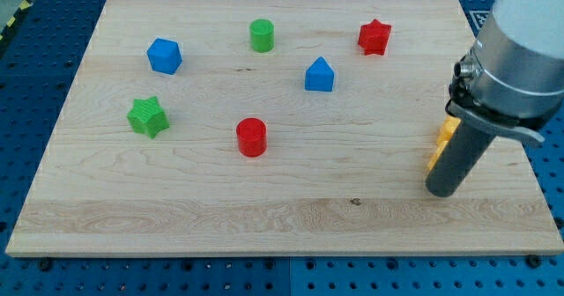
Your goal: Slide the red star towards the blue triangle
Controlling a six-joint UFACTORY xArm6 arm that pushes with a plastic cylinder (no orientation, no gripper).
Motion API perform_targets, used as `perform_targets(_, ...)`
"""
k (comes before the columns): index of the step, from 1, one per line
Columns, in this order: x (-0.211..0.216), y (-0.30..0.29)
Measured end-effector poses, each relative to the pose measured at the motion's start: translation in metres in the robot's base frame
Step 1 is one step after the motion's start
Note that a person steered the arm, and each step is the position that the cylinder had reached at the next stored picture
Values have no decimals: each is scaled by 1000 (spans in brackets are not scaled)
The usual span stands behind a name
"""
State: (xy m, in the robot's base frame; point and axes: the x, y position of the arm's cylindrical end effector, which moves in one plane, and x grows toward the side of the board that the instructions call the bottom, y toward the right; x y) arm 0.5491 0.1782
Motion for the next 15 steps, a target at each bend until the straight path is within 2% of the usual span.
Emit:
perform_targets(1,-19,1)
perform_targets(3,-12,-2)
perform_targets(4,-8,-36)
perform_targets(5,-26,-61)
perform_targets(7,-88,-67)
perform_targets(9,-174,-33)
perform_targets(11,-251,41)
perform_targets(12,-288,35)
perform_targets(13,-285,6)
perform_targets(15,-228,-33)
